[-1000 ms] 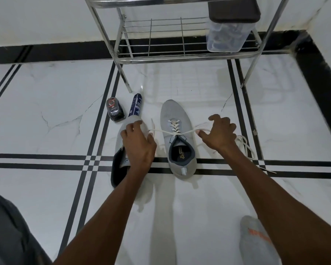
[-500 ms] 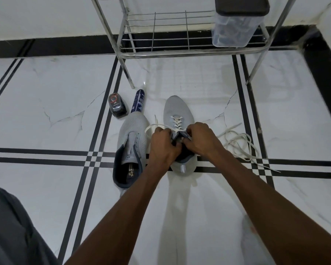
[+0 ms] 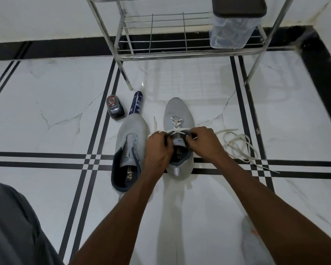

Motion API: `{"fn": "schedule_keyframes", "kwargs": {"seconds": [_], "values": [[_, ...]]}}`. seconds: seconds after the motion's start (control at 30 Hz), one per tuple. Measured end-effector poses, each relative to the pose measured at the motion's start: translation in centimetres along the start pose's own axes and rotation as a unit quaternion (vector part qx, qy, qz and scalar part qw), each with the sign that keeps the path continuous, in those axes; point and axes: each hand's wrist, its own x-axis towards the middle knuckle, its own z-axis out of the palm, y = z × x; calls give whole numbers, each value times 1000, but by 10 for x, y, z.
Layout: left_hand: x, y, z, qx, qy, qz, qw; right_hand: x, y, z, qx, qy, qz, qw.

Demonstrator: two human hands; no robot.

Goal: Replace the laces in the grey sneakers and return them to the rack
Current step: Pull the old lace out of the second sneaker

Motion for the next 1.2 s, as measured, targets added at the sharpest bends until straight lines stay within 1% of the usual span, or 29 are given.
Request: {"fn": "schedule_keyframes", "kwargs": {"seconds": [0.07,0.1,0.13,0.2,0.23,0.3,0.37,0.43,0.5,0.53,0.57,0.6,0.63,0.67,0.7,0.73,0.77,0.8,0.83,0.9,0.93,0.97,1.0,1.03,1.07,1.1,1.13,1.17,1.2], "values": [[1,-5,-4,-82,11,-64,994,2,6,-2,141,-16,91,986],[1,-5,-6,-119,4,-87,989,0,5,-1,190,-16,114,975],[2,-4,-6,-138,-11,-92,986,-2,1,-1,207,-11,109,972],[0,-1,-6,-147,-34,-86,985,-4,-6,-1,181,-16,57,982],[0,1,-6,-156,-34,-92,983,-4,-9,-2,172,-21,42,984],[2,5,-7,-185,-21,-113,976,0,-13,-4,197,-31,61,978],[5,8,-12,-224,-20,-126,966,5,-17,-7,237,-15,93,967],[8,17,-19,-260,-51,-140,954,9,-24,-15,232,-18,97,968],[14,30,-29,-313,-105,-198,923,9,-32,-25,205,-91,103,969],[19,35,-34,-343,-118,-231,903,10,-33,-30,233,-135,119,956],[25,39,-40,-380,-118,-261,879,12,-33,-35,299,-165,140,929],[32,38,-46,-429,-102,-285,851,14,-33,-43,389,-172,159,891],[39,35,-52,-484,-70,-308,816,18,-31,-51,479,-157,173,846],[46,30,-58,-538,-36,-326,777,21,-27,-61,560,-126,182,799],[51,24,-65,-581,-6,-334,742,25,-24,-71,622,-91,191,754],[54,17,-70,-610,19,-337,717,28,-20,-80,668,-57,201,714],[56,13,-75,-622,43,-345,702,30,-15,-88,694,-27,213,687],[57,7,-77,-611,71,-363,700,30,-11,-93,707,0,227,670],[57,2,-78,-580,94,-386,712,31,-7,-95,708,23,240,664],[60,-8,-76,-522,114,-423,732,32,3,-91,693,51,259,671],[61,-12,-75,-477,110,-436,756,32,8,-86,680,55,266,681],[61,-14,-73,-400,99,-453,790,32,12,-81,657,53,272,701],[60,-13,-71,-301,93,-463,828,31,15,-77,604,43,282,745],[55,-7,-69,-216,98,-443,864,29,18,-72,511,23,294,808],[46,1,-66,-156,112,-395,899,25,20,-68,394,2,300,869],[36,8,-62,-109,135,-334,927,21,19,-65,277,-15,297,914],[29,13,-58,-74,164,-273,945,16,16,-63,191,-31,286,938],[21,18,-55,-42,190,-218,956,13,13,-61,150,-48,275,949],[14,19,-50,-17,204,-168,964,10,9,-59,141,-67,263,952]]}}
